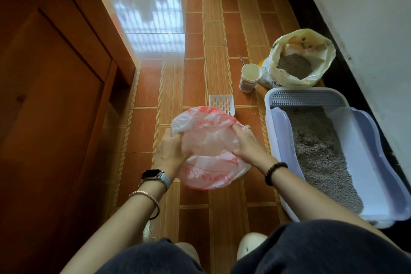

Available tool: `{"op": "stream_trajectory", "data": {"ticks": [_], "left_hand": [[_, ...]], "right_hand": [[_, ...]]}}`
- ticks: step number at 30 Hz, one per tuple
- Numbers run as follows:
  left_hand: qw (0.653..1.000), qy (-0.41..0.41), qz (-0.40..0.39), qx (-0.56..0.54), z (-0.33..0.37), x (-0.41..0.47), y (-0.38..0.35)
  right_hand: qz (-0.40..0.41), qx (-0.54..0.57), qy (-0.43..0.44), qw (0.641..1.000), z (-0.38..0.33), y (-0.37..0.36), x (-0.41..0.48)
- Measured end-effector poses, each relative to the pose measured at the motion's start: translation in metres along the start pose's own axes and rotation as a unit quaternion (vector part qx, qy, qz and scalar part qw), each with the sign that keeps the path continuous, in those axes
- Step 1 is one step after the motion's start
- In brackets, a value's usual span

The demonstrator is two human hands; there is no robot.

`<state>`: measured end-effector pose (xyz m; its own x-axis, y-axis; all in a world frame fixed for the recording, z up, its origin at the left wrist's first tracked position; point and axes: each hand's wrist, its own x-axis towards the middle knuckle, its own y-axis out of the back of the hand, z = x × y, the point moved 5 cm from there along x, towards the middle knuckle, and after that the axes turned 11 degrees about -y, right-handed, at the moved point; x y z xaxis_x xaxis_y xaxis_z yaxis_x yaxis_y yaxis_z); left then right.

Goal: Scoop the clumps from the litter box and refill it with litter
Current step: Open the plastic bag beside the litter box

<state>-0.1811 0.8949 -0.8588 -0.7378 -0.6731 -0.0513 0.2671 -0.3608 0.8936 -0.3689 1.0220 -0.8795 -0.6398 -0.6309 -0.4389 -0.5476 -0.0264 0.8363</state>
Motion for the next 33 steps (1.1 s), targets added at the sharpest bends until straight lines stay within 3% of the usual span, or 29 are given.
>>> {"op": "stream_trajectory", "data": {"ticks": [5,12,18,24,30,33], "left_hand": [[0.989,0.043,-0.119,0.073,-0.019,-0.006,-0.018],[0.989,0.077,-0.115,0.054,-0.037,-0.008,-0.02],[0.978,0.089,-0.186,-0.005,-0.038,-0.007,-0.031],[0.992,0.087,-0.065,-0.066,-0.023,-0.006,-0.026],[0.991,0.051,-0.12,-0.022,-0.035,-0.008,-0.03],[0.985,0.072,-0.159,-0.012,-0.047,-0.009,-0.034]], "right_hand": [[0.022,-0.097,-0.004,0.995,0.005,0.002,-0.002],[-0.007,-0.135,-0.069,0.988,0.015,0.006,-0.005],[-0.073,-0.129,-0.081,0.986,0.016,0.001,-0.004],[-0.031,-0.082,-0.052,0.995,0.008,0.008,-0.011],[-0.045,-0.171,-0.047,0.983,0.024,0.007,-0.015],[-0.064,-0.204,-0.058,0.975,0.029,0.009,-0.014]]}}
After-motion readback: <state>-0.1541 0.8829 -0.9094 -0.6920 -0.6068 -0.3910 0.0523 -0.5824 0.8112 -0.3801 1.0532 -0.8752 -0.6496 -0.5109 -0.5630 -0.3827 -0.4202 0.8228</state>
